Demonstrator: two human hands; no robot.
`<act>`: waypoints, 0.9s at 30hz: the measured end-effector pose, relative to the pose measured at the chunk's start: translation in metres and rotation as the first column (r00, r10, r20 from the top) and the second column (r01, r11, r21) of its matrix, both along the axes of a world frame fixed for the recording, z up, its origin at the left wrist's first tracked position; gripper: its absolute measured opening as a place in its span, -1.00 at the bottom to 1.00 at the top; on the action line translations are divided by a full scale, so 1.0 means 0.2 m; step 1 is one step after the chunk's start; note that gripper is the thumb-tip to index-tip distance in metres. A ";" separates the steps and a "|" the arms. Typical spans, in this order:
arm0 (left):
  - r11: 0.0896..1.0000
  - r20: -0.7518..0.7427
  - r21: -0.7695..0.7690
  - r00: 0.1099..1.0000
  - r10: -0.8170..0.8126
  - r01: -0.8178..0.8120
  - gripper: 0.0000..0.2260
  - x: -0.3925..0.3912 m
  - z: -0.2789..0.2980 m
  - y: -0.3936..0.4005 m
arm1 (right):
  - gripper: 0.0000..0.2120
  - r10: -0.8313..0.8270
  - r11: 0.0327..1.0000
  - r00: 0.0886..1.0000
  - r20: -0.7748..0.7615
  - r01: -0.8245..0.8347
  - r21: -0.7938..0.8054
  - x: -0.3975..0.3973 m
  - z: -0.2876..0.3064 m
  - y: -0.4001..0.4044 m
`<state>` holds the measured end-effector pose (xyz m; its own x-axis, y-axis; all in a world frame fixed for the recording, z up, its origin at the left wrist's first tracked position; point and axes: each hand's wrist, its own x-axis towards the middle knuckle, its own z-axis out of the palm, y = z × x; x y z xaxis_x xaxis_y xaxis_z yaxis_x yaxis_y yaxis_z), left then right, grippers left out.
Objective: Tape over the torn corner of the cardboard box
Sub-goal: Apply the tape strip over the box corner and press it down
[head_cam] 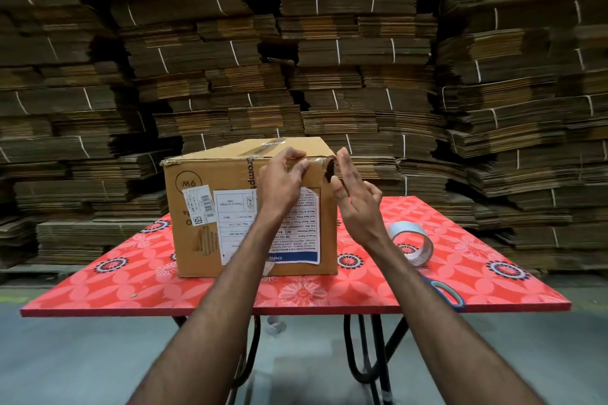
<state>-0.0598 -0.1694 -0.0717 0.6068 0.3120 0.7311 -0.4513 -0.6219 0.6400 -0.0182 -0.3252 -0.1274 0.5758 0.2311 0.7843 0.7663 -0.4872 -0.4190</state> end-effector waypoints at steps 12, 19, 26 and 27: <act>1.000 -0.026 -0.023 0.999 -0.018 0.018 -0.87 0.01 -0.01 0.00 | -0.53 0.411 0.866 0.868 -0.279 -0.276 0.416 0.00 -0.09 0.06; 1.000 -0.035 -0.019 0.999 -0.018 0.018 -0.85 0.00 0.00 0.00 | -0.58 0.188 0.939 0.945 -0.269 -0.093 0.330 -0.02 -0.11 -0.01; 1.000 -0.052 -0.010 0.999 -0.008 0.007 -0.83 -0.01 0.01 0.00 | -0.57 0.201 0.945 0.958 -0.203 -0.135 0.298 0.00 -0.06 0.05; 1.000 -0.047 -0.010 0.999 -0.008 0.007 -0.83 -0.02 0.00 0.00 | -0.55 0.206 0.943 0.960 -0.190 -0.143 0.300 0.00 -0.11 0.06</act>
